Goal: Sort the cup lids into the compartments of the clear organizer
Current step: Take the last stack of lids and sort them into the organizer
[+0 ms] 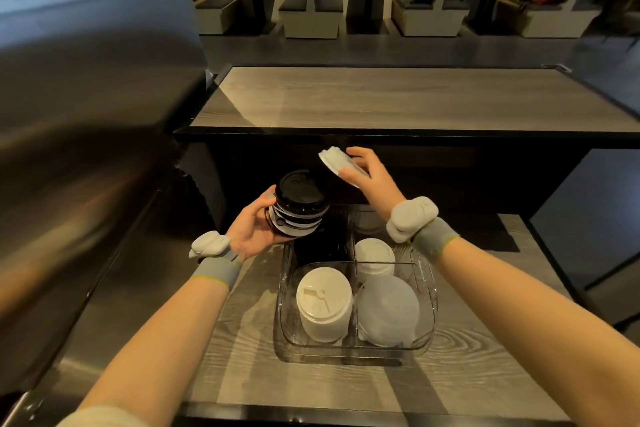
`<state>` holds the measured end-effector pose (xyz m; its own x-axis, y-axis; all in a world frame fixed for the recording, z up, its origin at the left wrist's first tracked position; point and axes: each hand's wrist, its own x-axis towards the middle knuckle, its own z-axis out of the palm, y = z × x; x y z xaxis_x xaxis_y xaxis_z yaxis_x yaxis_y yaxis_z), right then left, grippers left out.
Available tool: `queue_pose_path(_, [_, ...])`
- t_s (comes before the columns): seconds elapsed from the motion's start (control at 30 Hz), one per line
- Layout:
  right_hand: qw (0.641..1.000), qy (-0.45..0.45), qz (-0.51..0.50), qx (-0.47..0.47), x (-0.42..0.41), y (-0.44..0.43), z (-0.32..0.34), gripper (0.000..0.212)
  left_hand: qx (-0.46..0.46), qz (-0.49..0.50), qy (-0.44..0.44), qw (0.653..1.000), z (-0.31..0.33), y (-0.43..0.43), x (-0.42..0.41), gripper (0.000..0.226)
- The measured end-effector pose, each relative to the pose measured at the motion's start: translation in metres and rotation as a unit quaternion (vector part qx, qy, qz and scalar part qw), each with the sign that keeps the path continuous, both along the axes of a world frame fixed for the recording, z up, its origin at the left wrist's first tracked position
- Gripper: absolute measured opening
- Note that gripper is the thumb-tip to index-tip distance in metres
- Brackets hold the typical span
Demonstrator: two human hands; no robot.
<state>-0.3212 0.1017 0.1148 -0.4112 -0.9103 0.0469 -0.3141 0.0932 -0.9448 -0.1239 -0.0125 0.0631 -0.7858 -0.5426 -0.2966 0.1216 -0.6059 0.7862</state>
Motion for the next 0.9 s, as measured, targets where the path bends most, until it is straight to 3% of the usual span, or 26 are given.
queue_pose_path(0.07, [0.991, 0.1, 0.011, 0.09, -0.021, 0.008, -0.008, 0.051, -0.005, -0.002, 0.003, 1.0, -0.002, -0.002, 0.001, 0.105])
queue_pose_path(0.2, [0.928, 0.254, 0.069, 0.264, -0.039, 0.024, -0.038, 0.055, -0.013, -0.009, 0.002, 1.0, -0.002, -0.005, 0.001, 0.09])
queue_pose_path(0.4, [0.857, 0.369, 0.07, 0.354, -0.035, 0.031, -0.07, 0.067, -0.013, -0.01, -0.011, 1.0, -0.001, -0.003, -0.005, 0.094])
queue_pose_path(0.5, [0.84, 0.369, 0.109, 0.383, -0.042, 0.032, -0.073, 0.07, -0.005, 0.008, -0.025, 1.0, -0.002, -0.006, -0.006, 0.09])
queue_pose_path(0.57, [0.851, 0.364, 0.105, 0.363, -0.039, 0.028, -0.065, 0.061, 0.001, 0.015, -0.036, 0.999, -0.004, -0.008, -0.006, 0.093])
queue_pose_path(0.67, [0.937, 0.293, 0.016, 0.19, -0.019, 0.016, -0.033, 0.048, -0.006, 0.015, -0.05, 0.999, -0.005, -0.008, -0.009, 0.093])
queue_pose_path(0.73, [0.974, 0.202, 0.051, 0.086, 0.001, 0.007, -0.008, 0.053, -0.017, 0.01, -0.052, 0.998, -0.004, -0.007, -0.011, 0.089])
queue_pose_path(0.8, [0.972, 0.192, 0.116, 0.074, 0.02, 0.0, 0.004, 0.066, -0.023, 0.01, -0.054, 0.998, -0.004, -0.006, -0.013, 0.079])
queue_pose_path(0.9, [0.967, 0.218, 0.102, 0.082, 0.031, -0.009, 0.0, 0.072, -0.02, 0.012, -0.052, 0.998, -0.004, -0.007, -0.01, 0.077])
